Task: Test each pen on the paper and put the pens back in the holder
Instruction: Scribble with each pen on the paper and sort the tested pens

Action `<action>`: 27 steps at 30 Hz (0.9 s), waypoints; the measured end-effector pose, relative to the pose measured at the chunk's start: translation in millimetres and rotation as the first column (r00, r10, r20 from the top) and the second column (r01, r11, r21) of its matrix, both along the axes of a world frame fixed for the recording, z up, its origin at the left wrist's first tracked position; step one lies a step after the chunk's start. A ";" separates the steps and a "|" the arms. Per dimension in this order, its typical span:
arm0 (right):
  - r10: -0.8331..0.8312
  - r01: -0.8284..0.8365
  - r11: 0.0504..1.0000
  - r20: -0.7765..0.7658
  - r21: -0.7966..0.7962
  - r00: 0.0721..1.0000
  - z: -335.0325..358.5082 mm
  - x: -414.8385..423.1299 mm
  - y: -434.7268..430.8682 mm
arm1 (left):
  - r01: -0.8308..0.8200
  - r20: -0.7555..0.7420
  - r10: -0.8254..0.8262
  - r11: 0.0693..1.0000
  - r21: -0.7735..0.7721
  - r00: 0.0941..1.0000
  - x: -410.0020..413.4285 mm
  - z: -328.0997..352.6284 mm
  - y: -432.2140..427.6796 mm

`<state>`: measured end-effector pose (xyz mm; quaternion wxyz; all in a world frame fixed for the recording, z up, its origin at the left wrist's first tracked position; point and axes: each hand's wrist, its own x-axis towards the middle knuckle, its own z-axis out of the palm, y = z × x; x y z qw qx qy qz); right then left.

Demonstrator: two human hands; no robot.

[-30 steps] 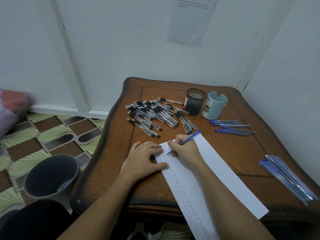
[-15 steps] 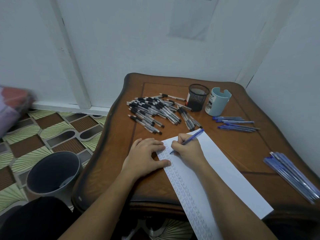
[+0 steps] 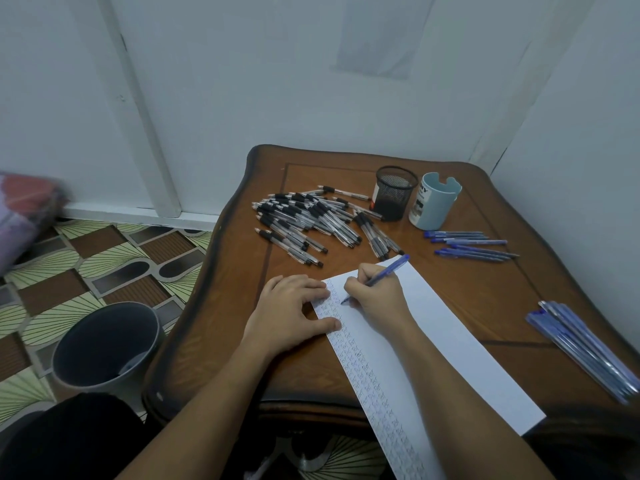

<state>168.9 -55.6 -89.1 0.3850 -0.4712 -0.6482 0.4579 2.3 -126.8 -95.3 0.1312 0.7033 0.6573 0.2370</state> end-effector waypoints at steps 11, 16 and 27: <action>0.006 -0.006 1.000 0.021 -0.002 1.000 -0.2 0.2 -0.3 | -0.004 0.007 0.004 1.000 0.003 1.000 0.5 2.1 -1.0; 0.000 -0.001 1.000 0.019 0.019 1.000 -1.2 0.3 0.0 | -0.003 0.005 0.003 1.000 -0.006 1.000 1.0 3.5 -1.3; -0.002 0.001 1.000 0.020 0.011 1.000 -1.6 0.6 -0.2 | -0.005 -0.003 0.005 1.000 -0.005 1.000 -0.3 0.6 -0.1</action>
